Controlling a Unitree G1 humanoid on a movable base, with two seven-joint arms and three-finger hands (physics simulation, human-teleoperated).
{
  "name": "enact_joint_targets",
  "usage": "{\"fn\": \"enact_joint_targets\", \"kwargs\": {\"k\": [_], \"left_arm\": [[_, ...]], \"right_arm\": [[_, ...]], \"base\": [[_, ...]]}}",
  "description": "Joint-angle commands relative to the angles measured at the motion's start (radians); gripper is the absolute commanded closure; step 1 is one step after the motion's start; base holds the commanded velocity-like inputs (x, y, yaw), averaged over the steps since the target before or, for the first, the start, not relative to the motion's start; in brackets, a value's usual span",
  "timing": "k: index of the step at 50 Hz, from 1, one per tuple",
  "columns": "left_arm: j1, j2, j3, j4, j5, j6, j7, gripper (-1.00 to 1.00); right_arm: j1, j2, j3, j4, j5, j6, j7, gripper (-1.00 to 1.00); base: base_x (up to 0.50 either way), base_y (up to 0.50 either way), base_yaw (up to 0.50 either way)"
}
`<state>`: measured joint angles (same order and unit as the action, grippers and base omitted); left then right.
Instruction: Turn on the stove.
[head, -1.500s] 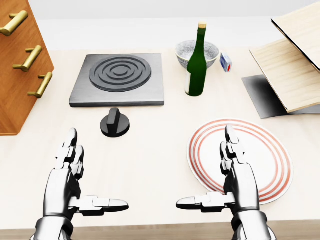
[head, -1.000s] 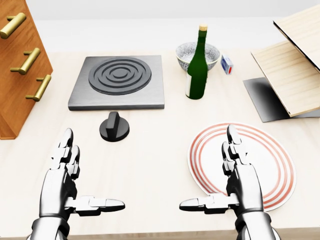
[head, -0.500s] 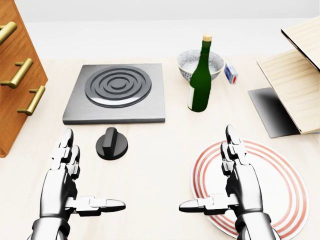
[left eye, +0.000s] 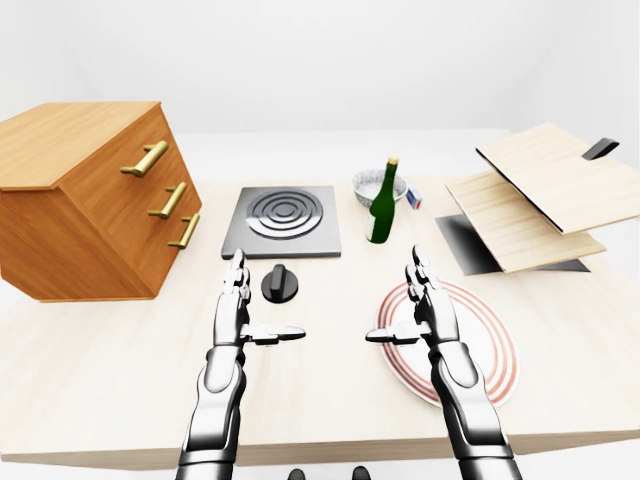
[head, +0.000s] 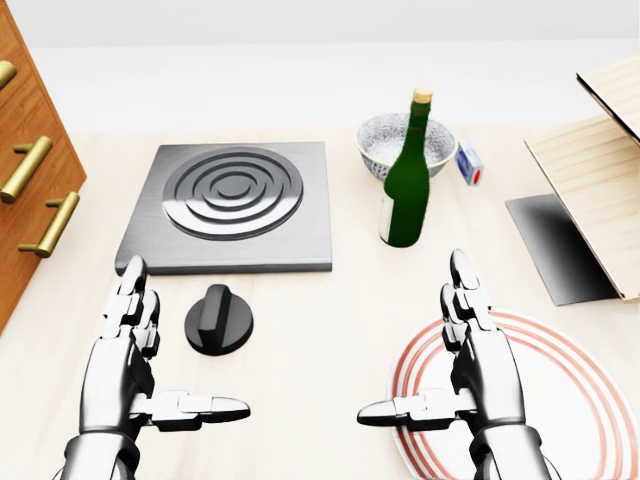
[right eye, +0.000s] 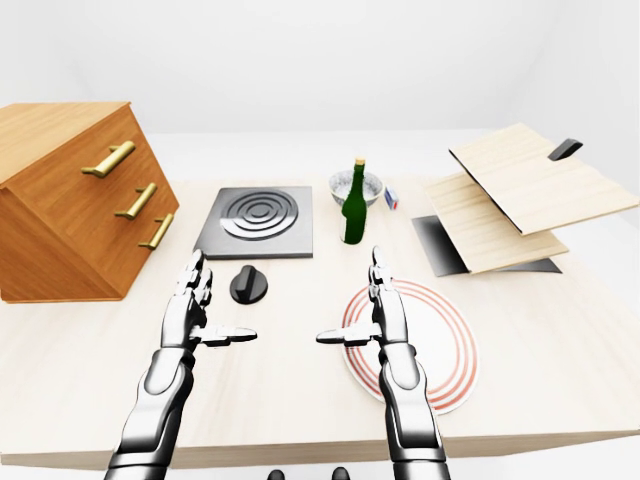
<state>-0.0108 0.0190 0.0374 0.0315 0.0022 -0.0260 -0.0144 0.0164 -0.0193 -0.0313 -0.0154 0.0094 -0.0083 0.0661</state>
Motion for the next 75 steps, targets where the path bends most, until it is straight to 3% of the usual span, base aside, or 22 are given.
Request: {"fn": "enact_joint_targets", "kwargs": {"k": [1,12,35,40,42,46,57,59,64,75], "left_arm": [[-0.002,0.000,-0.002,0.007,0.003,-0.002,0.000,-1.00],[-0.013,-0.001,-0.006,0.038,0.010,-0.017,0.003,-1.00],[-0.027,0.001,-0.007,0.066,0.019,-0.009,0.002,-1.00],[-0.063,0.003,-0.013,0.155,0.024,-0.032,-0.010,-1.00],[-0.083,0.006,-0.011,0.194,0.017,-0.023,-0.023,-1.00],[-0.134,0.010,-0.015,0.324,0.042,-0.061,-0.020,-1.00],[-0.207,0.009,-0.015,0.472,0.054,-0.061,-0.015,-1.00],[-0.216,0.009,-0.014,0.488,0.055,-0.061,-0.012,-1.00],[-0.291,0.021,-0.004,0.605,0.052,-0.061,-0.014,-1.00],[-0.314,0.014,-0.013,0.676,0.065,-0.061,0.001,-1.00]], "right_arm": [[0.001,0.001,0.002,-0.004,-0.004,0.002,0.002,-1.00],[-0.001,0.001,0.002,-0.001,-0.004,0.003,0.003,-1.00],[-0.002,0.000,0.000,0.002,-0.002,-0.002,0.008,-1.00],[0.002,0.002,0.003,-0.006,0.002,0.000,0.010,-1.00],[0.001,0.001,0.003,-0.006,0.002,0.000,0.010,-1.00],[-0.001,0.002,0.004,0.002,0.003,-0.002,0.011,-1.00],[-0.002,0.002,0.005,-0.004,0.001,0.005,0.008,-1.00],[-0.006,0.001,0.003,0.013,0.001,-0.005,0.008,-1.00],[-0.012,0.000,0.002,0.026,-0.001,-0.008,0.007,-1.00],[-0.013,0.000,0.003,0.028,-0.001,-0.005,0.009,-1.00]], "base": [[0.25,0.00,0.00],[0.25,0.00,0.00],[0.25,0.00,0.00],[0.03,0.00,0.00],[0.00,0.00,0.00],[0.00,0.00,0.00],[0.00,0.00,0.00],[0.00,0.00,0.00],[0.00,0.00,0.00],[0.00,0.00,0.00]]}}
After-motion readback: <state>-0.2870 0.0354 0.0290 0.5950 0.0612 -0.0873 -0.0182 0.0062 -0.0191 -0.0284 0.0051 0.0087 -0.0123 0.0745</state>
